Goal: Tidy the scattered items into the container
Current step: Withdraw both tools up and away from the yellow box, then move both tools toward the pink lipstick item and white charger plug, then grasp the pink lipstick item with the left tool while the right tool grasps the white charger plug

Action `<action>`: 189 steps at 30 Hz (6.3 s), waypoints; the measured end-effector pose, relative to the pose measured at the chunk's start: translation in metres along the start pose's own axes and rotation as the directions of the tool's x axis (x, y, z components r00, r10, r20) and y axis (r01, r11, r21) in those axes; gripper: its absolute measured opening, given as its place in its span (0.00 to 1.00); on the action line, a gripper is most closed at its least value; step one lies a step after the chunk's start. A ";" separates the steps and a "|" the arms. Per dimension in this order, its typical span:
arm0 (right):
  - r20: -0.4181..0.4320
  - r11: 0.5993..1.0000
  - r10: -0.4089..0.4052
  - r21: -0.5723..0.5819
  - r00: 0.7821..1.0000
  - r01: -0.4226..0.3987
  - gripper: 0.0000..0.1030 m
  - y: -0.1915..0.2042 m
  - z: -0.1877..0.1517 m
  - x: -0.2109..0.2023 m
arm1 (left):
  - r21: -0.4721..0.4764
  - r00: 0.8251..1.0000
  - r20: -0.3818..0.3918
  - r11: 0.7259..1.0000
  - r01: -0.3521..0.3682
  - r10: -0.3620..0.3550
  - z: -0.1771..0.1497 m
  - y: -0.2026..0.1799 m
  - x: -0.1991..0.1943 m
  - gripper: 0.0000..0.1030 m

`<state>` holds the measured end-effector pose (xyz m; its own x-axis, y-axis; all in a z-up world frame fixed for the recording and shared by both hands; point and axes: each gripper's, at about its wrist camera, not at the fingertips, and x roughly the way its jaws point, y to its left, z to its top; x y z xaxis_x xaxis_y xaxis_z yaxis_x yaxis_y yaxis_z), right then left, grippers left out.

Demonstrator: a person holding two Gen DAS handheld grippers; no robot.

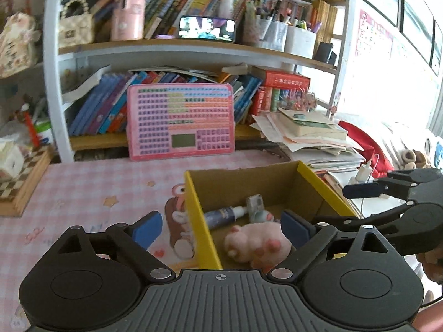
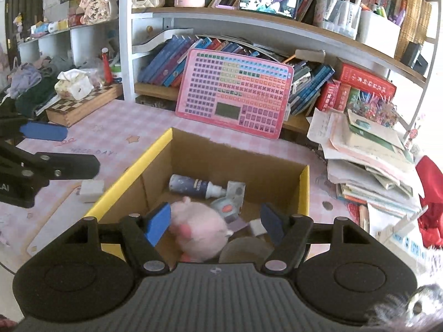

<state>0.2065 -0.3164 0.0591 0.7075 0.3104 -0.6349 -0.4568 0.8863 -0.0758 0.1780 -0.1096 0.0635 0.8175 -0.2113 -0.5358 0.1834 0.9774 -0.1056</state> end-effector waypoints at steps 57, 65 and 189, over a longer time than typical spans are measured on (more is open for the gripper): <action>-0.169 0.936 -0.200 0.258 0.965 0.239 0.82 0.196 -0.102 -0.064 | 0.037 0.976 -0.193 0.994 -0.100 0.105 -0.137 0.107 -0.123 0.98; -0.167 0.955 -0.168 0.217 0.972 0.202 0.82 0.222 -0.098 -0.057 | 0.030 0.972 -0.208 0.994 -0.104 0.108 -0.145 0.122 -0.130 0.98; -0.186 0.994 0.096 0.076 0.978 -0.083 0.52 0.231 0.012 0.127 | -0.325 0.949 -0.259 0.942 0.087 -0.177 -0.076 0.261 0.019 0.22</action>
<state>0.1976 -0.0681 -0.0294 0.5479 0.3249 -0.7709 -0.4718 0.8810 0.0360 0.1995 0.1422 -0.0381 0.6020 -0.3707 -0.7073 0.0664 0.9059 -0.4183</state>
